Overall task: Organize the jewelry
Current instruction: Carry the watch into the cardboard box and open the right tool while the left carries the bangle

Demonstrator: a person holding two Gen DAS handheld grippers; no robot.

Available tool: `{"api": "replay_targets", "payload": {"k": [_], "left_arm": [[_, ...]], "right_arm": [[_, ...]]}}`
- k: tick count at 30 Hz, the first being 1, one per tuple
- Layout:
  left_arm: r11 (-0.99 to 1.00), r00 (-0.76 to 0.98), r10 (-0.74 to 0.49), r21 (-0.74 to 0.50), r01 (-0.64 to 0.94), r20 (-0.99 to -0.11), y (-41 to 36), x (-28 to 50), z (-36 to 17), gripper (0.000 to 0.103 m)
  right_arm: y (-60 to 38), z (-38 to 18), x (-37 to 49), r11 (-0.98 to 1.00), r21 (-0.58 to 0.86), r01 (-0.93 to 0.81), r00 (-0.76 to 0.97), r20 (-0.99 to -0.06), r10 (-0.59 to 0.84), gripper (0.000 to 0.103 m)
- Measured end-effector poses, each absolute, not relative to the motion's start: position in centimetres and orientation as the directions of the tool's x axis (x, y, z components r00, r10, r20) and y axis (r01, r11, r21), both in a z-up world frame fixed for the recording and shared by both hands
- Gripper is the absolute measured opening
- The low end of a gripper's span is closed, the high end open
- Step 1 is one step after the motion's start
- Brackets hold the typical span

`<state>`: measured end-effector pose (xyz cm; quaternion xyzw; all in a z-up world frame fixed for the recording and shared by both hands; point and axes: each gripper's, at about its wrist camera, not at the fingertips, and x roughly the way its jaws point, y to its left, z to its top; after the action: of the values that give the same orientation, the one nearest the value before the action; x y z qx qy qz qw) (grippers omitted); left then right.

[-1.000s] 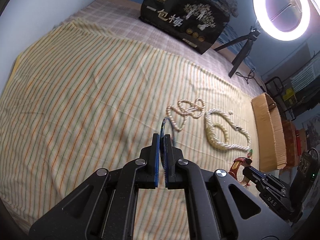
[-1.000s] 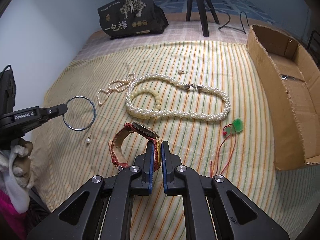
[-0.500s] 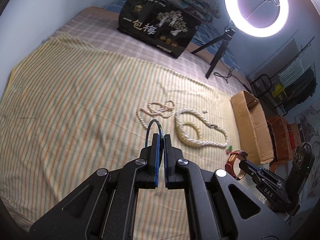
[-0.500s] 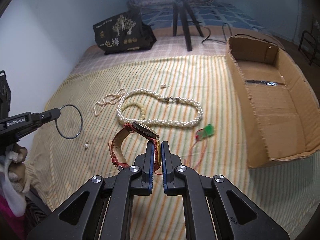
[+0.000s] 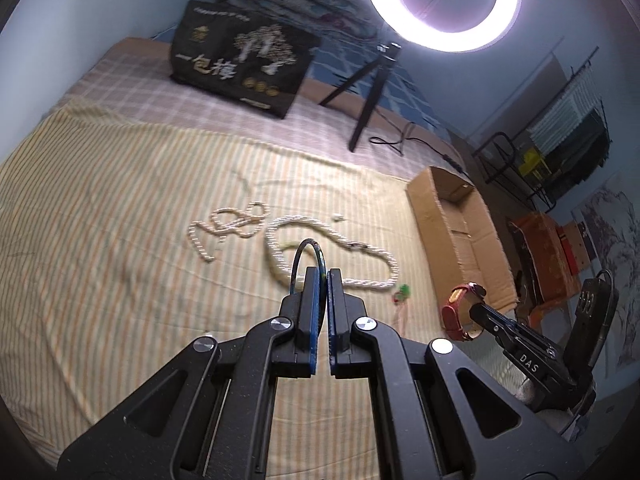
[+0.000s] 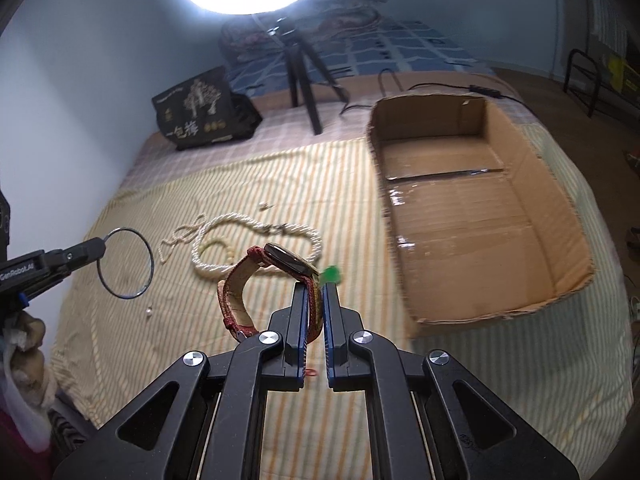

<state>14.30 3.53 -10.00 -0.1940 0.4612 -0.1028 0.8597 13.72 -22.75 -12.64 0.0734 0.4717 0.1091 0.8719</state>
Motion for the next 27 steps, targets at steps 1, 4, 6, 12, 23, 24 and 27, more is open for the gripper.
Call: {"api": "replay_targets", "payload": {"k": [1,4,6,12,23,24,27], "left_arm": [[0.903,0.552,-0.361,-0.429,0.006,-0.751,3.0,14.4,-9.9,0.001],[0.902,0.553,-0.371,-0.431,0.025,-0.746,1.6,14.4,-9.5,0.001],[0.900,0.551,-0.382,-0.435,0.038,-0.742,0.6,14.6,-9.4,0.001],[0.893,0.544,-0.411,-0.442,0.080,-0.732,-2.5,14.9,-8.8,0.001],[0.875,0.524,-0.466,-0.460,0.153,-0.713,-8.0,15.3,-7.8,0.001],[0.874,0.521,-0.469,-0.459,0.159,-0.713,-8.5,15.3,-7.8,0.001],[0.869,0.507,-0.482,-0.462,0.176,-0.715,-9.9,15.4,-7.9,0.001]], "right_arm": [[-23.1,-12.6,13.7,0.966,0.231,-0.116,0.534,-0.805,0.257,0.006],[-24.2,-12.2,13.7,0.968,0.233,-0.097,0.547,-0.800,0.247,0.006],[-25.0,-11.9,13.8,0.970,0.230,-0.081,0.560,-0.794,0.236,0.006],[-27.6,-11.2,14.0,0.974,0.224,-0.035,0.588,-0.783,0.201,0.006],[-31.2,-11.0,15.3,0.977,0.210,0.041,0.611,-0.779,0.142,0.006],[-31.5,-11.0,15.4,0.977,0.209,0.047,0.612,-0.779,0.137,0.006],[-32.6,-11.0,15.9,0.974,0.216,0.071,0.614,-0.779,0.127,0.006]]}}
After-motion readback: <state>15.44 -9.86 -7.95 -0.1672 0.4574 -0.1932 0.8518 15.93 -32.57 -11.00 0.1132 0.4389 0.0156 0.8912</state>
